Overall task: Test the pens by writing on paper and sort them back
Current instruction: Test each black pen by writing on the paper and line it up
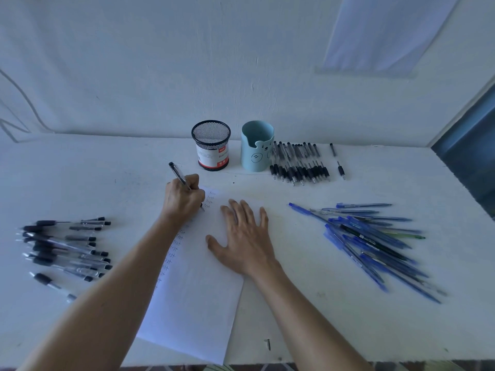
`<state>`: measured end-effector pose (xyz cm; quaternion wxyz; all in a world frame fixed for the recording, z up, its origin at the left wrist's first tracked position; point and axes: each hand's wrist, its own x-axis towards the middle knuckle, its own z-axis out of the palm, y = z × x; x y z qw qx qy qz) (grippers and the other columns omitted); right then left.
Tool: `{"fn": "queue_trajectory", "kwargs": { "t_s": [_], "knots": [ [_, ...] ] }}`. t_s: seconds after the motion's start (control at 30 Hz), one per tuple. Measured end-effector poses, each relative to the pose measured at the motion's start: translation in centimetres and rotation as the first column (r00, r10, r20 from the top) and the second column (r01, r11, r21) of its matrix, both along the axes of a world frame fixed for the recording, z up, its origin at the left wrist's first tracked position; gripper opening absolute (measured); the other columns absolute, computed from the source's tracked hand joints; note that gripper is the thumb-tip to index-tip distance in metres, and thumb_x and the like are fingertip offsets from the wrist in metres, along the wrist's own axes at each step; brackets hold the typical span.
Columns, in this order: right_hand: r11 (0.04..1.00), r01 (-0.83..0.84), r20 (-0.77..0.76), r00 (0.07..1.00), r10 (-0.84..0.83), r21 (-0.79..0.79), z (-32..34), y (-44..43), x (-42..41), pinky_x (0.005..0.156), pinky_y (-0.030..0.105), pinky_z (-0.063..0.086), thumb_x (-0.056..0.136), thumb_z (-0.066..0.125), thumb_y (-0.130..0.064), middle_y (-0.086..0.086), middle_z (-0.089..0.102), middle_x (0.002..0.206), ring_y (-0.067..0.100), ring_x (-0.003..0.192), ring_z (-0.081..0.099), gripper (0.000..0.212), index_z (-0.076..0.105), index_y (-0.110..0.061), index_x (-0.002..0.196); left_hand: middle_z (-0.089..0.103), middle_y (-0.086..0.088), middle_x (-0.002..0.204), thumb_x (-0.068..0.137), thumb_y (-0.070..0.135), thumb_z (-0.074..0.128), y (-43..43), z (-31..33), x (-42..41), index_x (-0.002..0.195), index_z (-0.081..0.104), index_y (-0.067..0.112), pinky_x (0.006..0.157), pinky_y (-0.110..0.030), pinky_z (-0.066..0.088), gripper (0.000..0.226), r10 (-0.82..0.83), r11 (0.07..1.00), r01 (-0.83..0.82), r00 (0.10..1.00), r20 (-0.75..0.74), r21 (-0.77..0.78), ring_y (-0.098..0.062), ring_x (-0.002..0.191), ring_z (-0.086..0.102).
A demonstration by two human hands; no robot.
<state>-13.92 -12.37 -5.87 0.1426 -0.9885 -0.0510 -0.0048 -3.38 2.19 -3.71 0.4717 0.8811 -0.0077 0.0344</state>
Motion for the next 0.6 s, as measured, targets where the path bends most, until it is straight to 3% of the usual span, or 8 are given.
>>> {"fn": "queue_trajectory", "kwargs": {
  "t_s": [0.2,0.33,0.5,0.6],
  "knots": [
    [0.999,-0.016,-0.026,1.000,0.015,-0.051,-0.20,-0.07,0.07,0.118,0.057,-0.015,0.090,0.021,-0.070,0.003,0.000,0.167,0.021,0.153,-0.009,0.085,0.012,-0.020,0.158,0.036,-0.010,0.059,0.063,-0.006,0.052,-0.10,-0.12,0.17,0.059,0.031,0.007,0.051,-0.030,0.023,0.026,0.007,1.000,-0.007,1.000,0.005,0.019,-0.019,0.060,0.030],
    [0.998,-0.016,-0.037,0.999,0.014,-0.053,-0.33,-0.05,0.18,0.118,0.057,-0.014,0.088,0.020,-0.071,0.003,-0.003,0.167,0.022,0.153,-0.010,0.087,0.010,-0.021,0.158,0.032,-0.009,0.060,0.065,-0.007,0.054,-0.30,0.00,-0.01,0.058,0.032,0.010,0.051,-0.028,0.020,0.028,-0.002,0.999,0.002,1.000,0.008,0.041,-0.020,0.060,0.026],
    [0.999,-0.010,-0.032,0.999,0.008,-0.048,-0.35,-0.02,0.19,0.118,0.057,-0.014,0.087,0.019,-0.071,0.002,-0.001,0.167,0.022,0.153,-0.009,0.088,0.012,-0.021,0.158,0.026,-0.007,0.060,0.054,0.008,0.047,-0.21,0.13,-0.19,0.057,0.027,0.016,0.045,-0.028,0.015,0.022,-0.045,0.999,0.044,0.999,0.028,0.015,-0.018,0.060,0.020],
    [0.999,-0.009,-0.034,0.999,0.007,-0.044,-0.24,0.01,0.15,0.118,0.057,-0.013,0.089,0.024,-0.070,0.002,0.000,0.167,0.021,0.153,-0.008,0.085,0.013,-0.021,0.158,0.029,-0.009,0.060,0.062,-0.002,0.052,-0.34,0.07,-0.18,0.057,0.030,0.013,0.042,-0.023,0.015,0.027,-0.037,0.999,0.037,0.999,0.021,0.001,-0.018,0.058,0.022]
  ]
}}
